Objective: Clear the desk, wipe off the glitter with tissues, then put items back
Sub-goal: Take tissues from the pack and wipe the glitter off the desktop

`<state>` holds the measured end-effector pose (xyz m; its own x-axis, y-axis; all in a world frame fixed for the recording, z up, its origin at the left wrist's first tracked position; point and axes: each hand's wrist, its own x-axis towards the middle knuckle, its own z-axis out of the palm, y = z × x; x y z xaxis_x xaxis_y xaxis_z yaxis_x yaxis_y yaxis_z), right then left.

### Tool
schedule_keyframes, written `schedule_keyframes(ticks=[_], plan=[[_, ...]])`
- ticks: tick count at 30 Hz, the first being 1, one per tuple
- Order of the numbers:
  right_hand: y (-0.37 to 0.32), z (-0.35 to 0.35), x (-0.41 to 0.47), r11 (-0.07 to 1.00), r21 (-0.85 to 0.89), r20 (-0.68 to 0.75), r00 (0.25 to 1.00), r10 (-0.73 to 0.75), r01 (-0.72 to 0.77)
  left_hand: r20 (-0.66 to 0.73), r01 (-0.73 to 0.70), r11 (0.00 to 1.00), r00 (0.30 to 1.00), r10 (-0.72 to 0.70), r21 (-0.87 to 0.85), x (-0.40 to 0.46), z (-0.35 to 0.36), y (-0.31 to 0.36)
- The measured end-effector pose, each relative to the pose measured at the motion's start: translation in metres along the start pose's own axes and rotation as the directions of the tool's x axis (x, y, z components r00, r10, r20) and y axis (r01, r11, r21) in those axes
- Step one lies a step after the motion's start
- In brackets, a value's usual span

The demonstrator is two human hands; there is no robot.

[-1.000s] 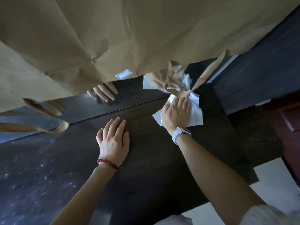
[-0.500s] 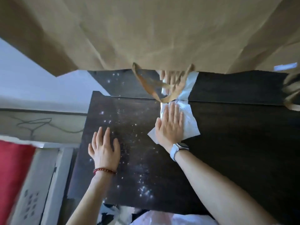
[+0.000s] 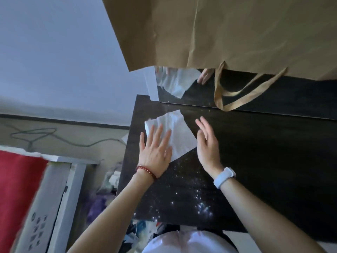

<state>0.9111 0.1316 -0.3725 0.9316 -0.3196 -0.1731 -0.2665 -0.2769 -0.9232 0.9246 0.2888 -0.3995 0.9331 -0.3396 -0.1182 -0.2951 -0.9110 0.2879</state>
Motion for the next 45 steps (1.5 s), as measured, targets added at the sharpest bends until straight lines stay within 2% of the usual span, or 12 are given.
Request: schedule_keyframes(ticks=[6, 9, 12, 15, 20, 25, 27, 30, 34, 38, 41, 45], plan=[[0.071, -0.08, 0.004, 0.751, -0.659, -0.183, 0.978, -0.101, -0.046, 0.12, 0.069, 0.986, 0.989, -0.088, 0.152, 0.072, 0.022, 0.008], [0.087, -0.096, 0.006, 0.649, -0.753, -0.209, 0.975, -0.079, -0.109, 0.182, -0.2, 0.968, 0.968, 0.173, 0.148, 0.076, 0.033, 0.055], [0.092, -0.095, 0.008, 0.622, -0.77, -0.242, 0.967, -0.082, -0.14, 0.269, -0.525, 0.843, 0.834, 0.482, 0.116, 0.084, 0.043, 0.094], [0.096, -0.095, 0.008, 0.595, -0.79, -0.255, 0.962, -0.099, -0.148, 0.312, -0.618, 0.758, 0.776, 0.548, 0.208, 0.112, 0.04, 0.099], [0.097, -0.097, 0.007, 0.612, -0.781, -0.241, 0.964, -0.116, -0.122, 0.125, -0.142, 0.977, 0.985, 0.123, 0.156, 0.082, 0.023, 0.02], [0.095, -0.094, 0.007, 0.609, -0.784, -0.237, 0.965, -0.109, -0.124, 0.126, 0.415, 0.906, 0.898, -0.422, 0.082, 0.074, 0.003, -0.007], [0.096, -0.094, 0.008, 0.607, -0.785, -0.237, 0.966, -0.103, -0.128, 0.175, 0.358, 0.931, 0.915, -0.364, 0.07, 0.087, 0.017, 0.034], [0.099, -0.095, 0.009, 0.604, -0.785, -0.247, 0.963, -0.108, -0.134, 0.233, -0.03, 0.994, 0.973, 0.003, 0.109, 0.094, 0.038, 0.096], [0.1, -0.096, 0.008, 0.616, -0.779, -0.243, 0.962, -0.122, -0.119, 0.304, -0.386, 0.903, 0.898, 0.32, 0.191, 0.077, 0.041, 0.098], [0.096, -0.097, 0.008, 0.615, -0.781, -0.231, 0.965, -0.124, -0.108, 0.147, 0.056, 0.983, 0.986, -0.082, 0.173, 0.047, 0.018, 0.0], [0.096, -0.096, 0.006, 0.619, -0.779, -0.23, 0.965, -0.126, -0.105, 0.134, 0.397, 0.913, 0.903, -0.407, 0.098, 0.026, -0.002, -0.041], [0.098, -0.094, 0.007, 0.619, -0.78, -0.236, 0.96, -0.151, -0.094, 0.119, 0.208, 0.974, 0.969, -0.218, 0.088, 0.05, 0.014, 0.001]])
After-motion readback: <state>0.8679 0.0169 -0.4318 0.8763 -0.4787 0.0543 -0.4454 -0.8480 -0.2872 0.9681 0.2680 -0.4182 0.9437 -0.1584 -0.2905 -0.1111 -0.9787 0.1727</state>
